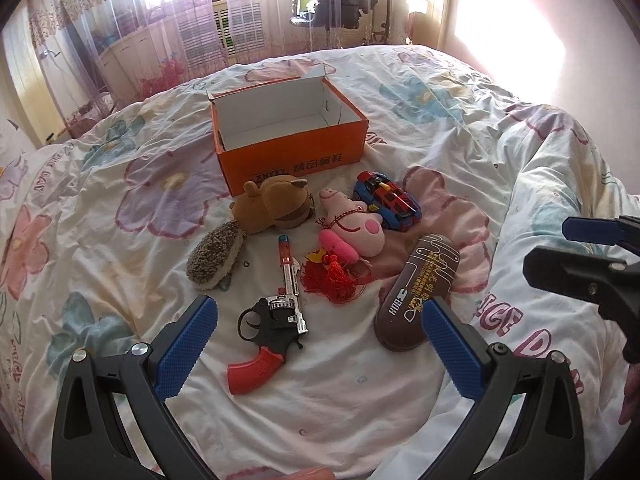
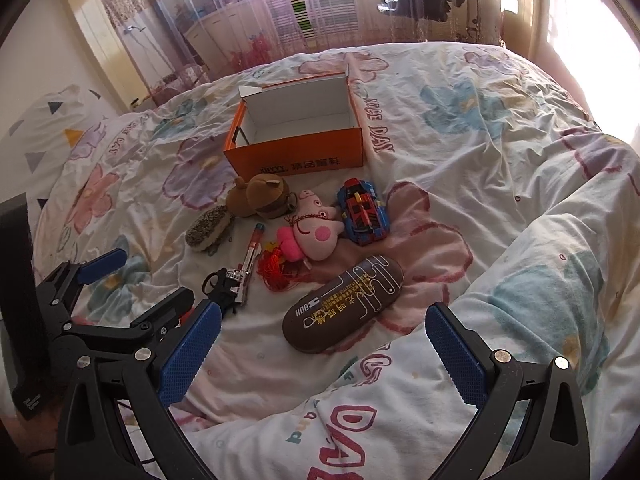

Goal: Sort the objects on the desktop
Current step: 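Lower the right tool onto the brown glasses case and close it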

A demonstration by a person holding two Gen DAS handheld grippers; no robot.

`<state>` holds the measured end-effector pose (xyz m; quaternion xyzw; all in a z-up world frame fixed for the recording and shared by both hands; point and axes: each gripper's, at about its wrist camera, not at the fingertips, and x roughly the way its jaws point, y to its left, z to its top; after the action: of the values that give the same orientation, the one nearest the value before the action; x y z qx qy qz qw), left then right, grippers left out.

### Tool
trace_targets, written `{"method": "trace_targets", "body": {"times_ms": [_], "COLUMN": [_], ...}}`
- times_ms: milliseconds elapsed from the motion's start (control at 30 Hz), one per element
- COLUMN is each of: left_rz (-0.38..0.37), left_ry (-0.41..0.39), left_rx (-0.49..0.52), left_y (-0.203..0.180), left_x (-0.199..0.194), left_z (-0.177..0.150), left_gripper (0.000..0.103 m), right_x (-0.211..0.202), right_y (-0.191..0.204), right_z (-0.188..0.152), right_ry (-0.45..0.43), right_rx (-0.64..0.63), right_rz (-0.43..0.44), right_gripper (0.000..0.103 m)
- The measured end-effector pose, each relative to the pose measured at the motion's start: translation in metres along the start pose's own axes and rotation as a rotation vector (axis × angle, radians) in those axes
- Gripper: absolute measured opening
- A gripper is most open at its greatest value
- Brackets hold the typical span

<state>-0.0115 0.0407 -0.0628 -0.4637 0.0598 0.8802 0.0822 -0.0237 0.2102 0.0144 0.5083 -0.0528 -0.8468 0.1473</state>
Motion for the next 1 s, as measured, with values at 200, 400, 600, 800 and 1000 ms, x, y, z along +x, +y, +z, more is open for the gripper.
{"method": "trace_targets", "body": {"times_ms": [200,400,600,800,1000], "left_rz": [-0.115,-0.221,-0.328,-0.372,-0.348], "left_ry": [0.084,0.110,0.135,0.194,0.249], "left_rx": [0.129,0.155,0.130,0.157,0.146], "left_y": [-0.037,-0.051,-0.055,-0.068,-0.069], "left_x": [0.061,0.097,0.117,0.132,0.143], "left_z": [-0.012,-0.014,-0.015,-0.027,-0.044], "left_gripper": [0.103,0.103,0.103,0.103,0.103], "right_x": [0.057,0.118,0.161,0.185,0.205], "right_y": [-0.046,-0.071,-0.080,-0.078,-0.072], "right_z": [0.012,0.024,0.019,0.019,0.017], "right_ry": [0.194,0.374,0.467,0.499,0.532], "right_rx": [0.269,0.421,0.461,0.446,0.394], "right_rz": [0.131,0.140,0.092,0.048,0.006], "right_gripper": [0.103,0.103,0.103,0.103,0.101]}}
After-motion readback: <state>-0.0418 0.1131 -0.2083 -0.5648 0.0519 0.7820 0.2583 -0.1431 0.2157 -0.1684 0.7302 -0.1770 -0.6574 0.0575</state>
